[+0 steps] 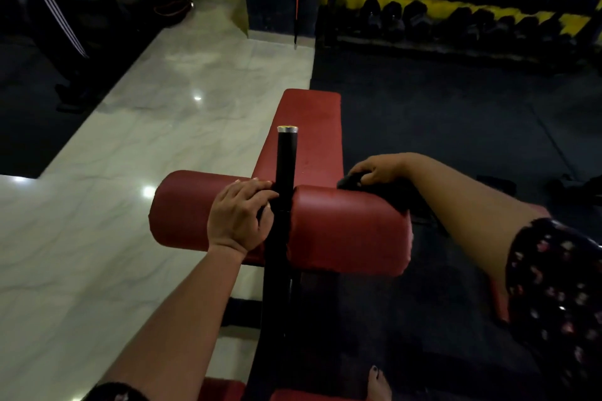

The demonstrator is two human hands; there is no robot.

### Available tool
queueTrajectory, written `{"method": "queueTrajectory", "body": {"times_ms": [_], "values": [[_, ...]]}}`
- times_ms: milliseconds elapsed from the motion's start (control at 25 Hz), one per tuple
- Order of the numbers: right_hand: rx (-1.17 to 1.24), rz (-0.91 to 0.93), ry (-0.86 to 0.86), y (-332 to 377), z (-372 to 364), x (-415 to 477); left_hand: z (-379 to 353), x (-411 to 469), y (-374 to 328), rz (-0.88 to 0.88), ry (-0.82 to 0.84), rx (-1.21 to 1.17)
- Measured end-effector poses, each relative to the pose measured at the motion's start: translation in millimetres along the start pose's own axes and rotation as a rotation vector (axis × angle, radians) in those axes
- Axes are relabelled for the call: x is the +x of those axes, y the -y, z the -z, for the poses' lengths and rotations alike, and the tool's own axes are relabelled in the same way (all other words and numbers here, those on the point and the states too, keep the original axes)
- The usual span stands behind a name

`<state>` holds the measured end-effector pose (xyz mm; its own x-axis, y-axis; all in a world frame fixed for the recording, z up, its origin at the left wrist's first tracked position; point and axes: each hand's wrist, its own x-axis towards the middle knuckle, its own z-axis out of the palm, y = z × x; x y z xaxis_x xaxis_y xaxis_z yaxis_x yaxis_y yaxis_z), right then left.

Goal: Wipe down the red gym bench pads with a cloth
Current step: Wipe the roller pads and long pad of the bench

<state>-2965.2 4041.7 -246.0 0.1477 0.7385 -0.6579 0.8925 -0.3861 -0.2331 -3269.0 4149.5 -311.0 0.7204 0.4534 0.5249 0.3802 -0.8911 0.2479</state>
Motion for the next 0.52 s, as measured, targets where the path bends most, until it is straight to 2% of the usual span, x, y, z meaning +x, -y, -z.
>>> {"method": "queueTrajectory", "body": {"times_ms": [160, 280, 520], "values": [[-0.065, 0.152, -0.025, 52, 3, 36, 1, -2, -1, -0.011, -0.019, 0.015], [-0.072, 0.196, -0.136, 76, 3, 42, 2, -1, -1, 0.004, 0.001, 0.027], [-0.284, 0.254, -0.366, 86, -10, -3, 5, -2, -3, 0.014, 0.024, 0.025]]}}
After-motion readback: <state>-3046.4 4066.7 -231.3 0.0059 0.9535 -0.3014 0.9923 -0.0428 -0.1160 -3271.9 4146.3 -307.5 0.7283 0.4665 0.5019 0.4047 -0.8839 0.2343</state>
